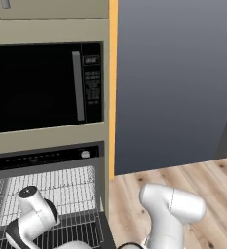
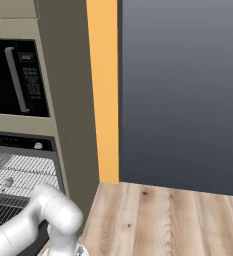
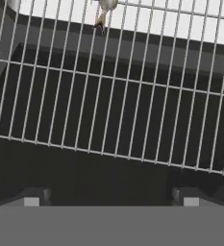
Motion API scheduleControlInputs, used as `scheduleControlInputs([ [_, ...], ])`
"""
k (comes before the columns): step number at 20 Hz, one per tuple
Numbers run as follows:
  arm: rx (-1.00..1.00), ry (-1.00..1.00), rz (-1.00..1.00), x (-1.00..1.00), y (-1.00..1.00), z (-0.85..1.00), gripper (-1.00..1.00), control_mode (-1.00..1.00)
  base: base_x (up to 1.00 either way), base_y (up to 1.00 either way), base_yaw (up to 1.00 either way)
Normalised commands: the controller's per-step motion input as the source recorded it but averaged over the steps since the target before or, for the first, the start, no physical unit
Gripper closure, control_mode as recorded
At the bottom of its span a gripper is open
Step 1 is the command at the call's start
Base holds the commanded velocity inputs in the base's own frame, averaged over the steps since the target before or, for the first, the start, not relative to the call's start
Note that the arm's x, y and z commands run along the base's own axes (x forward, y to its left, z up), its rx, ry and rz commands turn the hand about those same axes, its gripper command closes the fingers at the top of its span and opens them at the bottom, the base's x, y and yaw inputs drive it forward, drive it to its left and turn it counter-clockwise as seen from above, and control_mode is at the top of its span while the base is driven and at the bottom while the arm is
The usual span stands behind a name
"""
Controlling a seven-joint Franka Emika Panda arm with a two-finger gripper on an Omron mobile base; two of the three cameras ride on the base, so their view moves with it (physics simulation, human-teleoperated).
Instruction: Take the fish from the oven and place it on the plate on the counter.
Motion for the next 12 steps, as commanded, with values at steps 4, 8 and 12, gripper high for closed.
scheduleControlInputs([
  [4,0.00,-0.03,0.00,0.65,-0.42,0.16,-1.00,-1.00,0.00,0.00,0.00],
  [8,0.00,0.00,0.01,0.36,-0.32,0.00,-1.00,-1.00,0.00,0.00,0.00],
  [12,0.00,-0.10,0.00,0.21,-0.02,-0.31,-1.00,-1.00,0.00,0.00,0.00],
])
